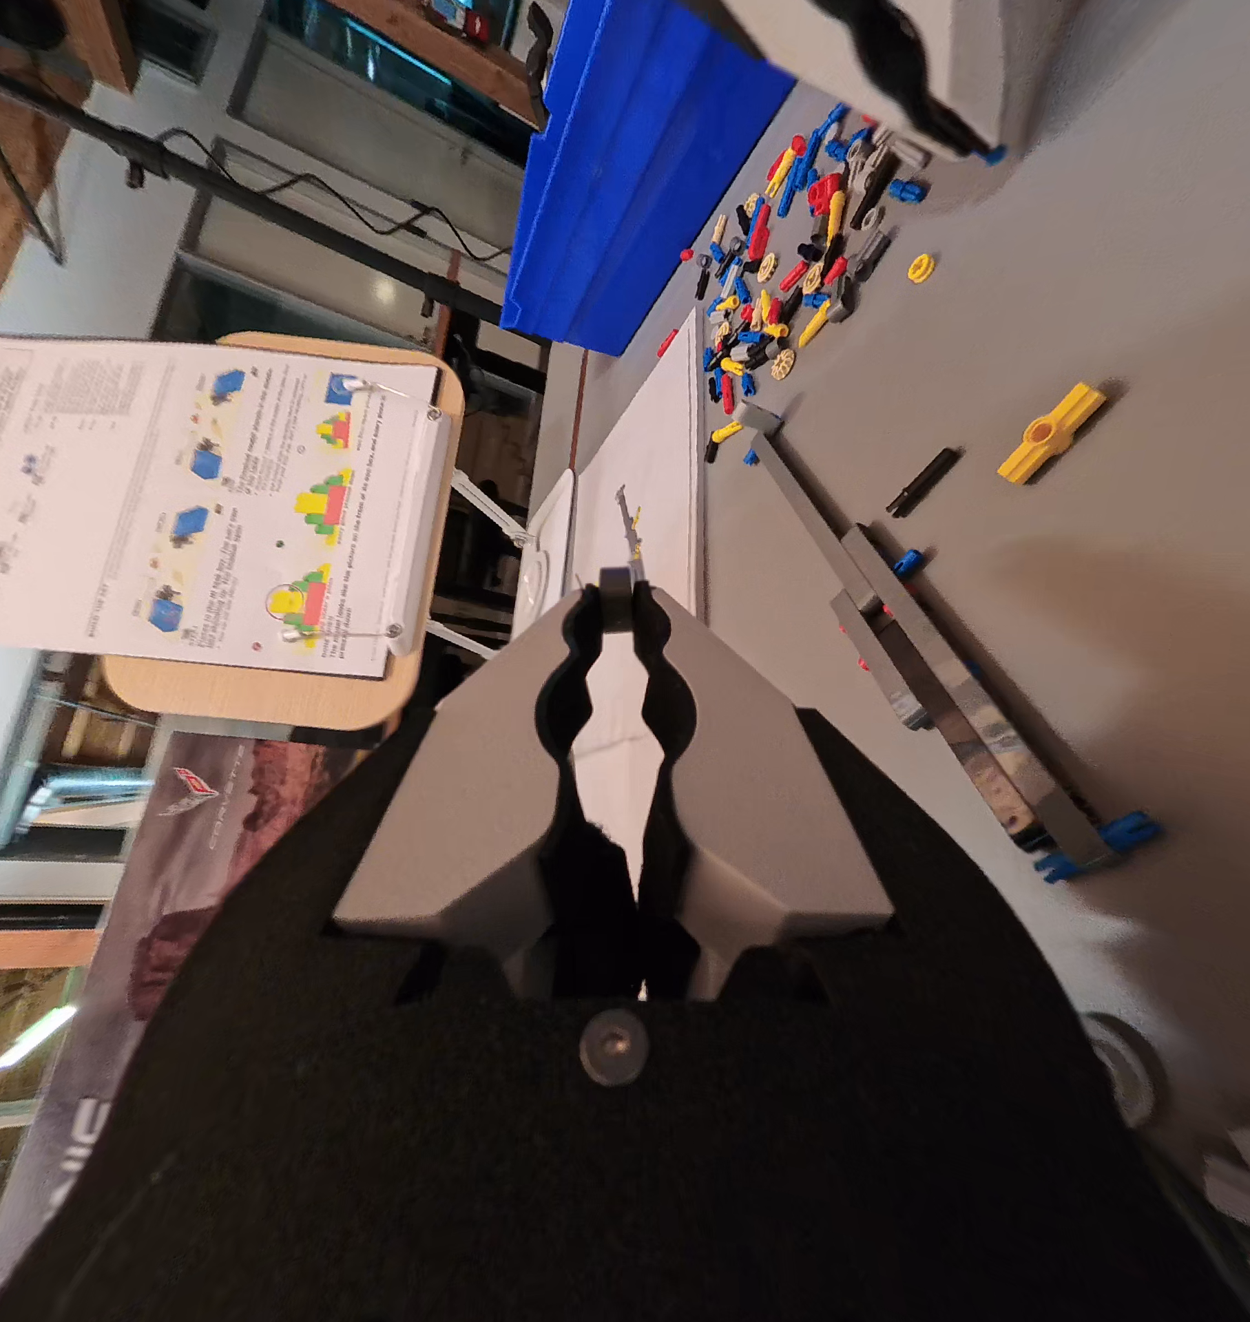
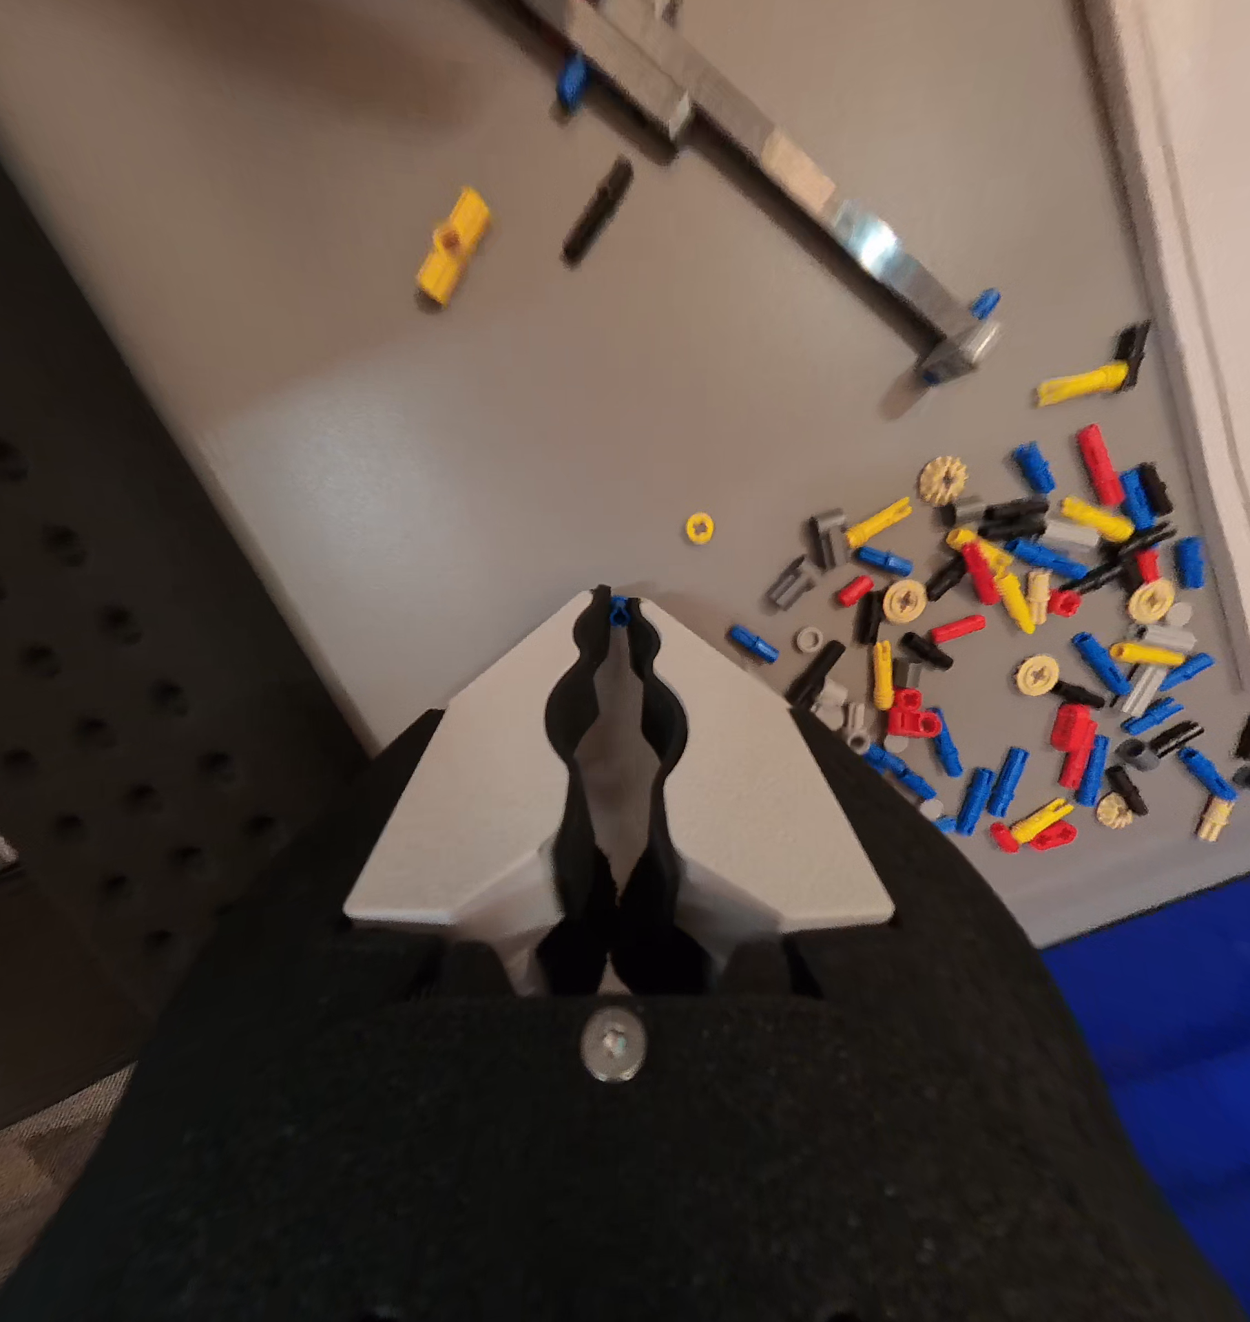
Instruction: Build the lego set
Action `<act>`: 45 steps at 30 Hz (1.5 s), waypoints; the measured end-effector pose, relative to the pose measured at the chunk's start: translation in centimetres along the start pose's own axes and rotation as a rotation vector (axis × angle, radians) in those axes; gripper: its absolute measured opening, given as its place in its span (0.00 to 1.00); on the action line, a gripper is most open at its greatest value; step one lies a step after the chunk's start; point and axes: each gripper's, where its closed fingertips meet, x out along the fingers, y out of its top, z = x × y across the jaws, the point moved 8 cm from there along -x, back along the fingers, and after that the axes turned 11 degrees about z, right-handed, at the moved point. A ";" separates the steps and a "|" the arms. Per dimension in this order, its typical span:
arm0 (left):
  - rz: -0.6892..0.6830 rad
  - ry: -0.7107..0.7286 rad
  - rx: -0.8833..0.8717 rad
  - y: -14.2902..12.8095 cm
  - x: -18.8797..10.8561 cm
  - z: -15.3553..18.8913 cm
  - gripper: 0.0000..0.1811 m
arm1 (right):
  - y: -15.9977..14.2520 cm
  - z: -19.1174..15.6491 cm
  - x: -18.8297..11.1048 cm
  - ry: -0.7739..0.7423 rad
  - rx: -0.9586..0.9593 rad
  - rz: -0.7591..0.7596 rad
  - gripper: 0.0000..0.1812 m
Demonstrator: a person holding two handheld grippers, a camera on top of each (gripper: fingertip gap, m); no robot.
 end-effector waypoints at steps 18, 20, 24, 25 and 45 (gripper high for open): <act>0.077 0.206 0.357 3.4 -0.7 -0.4 0.03 | 17.2 1.4 -4.7 0.366 -0.363 0.106 0.02; 0.084 0.217 0.348 3.5 -1.1 -0.9 0.03 | 17.6 1.0 -4.6 0.343 -0.389 0.092 0.02; 0.087 0.224 0.362 3.6 -1.4 -1.1 0.04 | 18.4 0.6 -4.8 0.338 -0.416 0.035 0.02; 0.090 0.226 0.360 3.7 -1.4 -1.2 0.03 | 18.6 0.5 -4.9 0.340 -0.421 0.017 0.02; 0.064 0.268 0.411 3.4 -2.6 -2.4 0.04 | 20.4 0.3 -5.3 0.415 -0.589 -0.021 0.02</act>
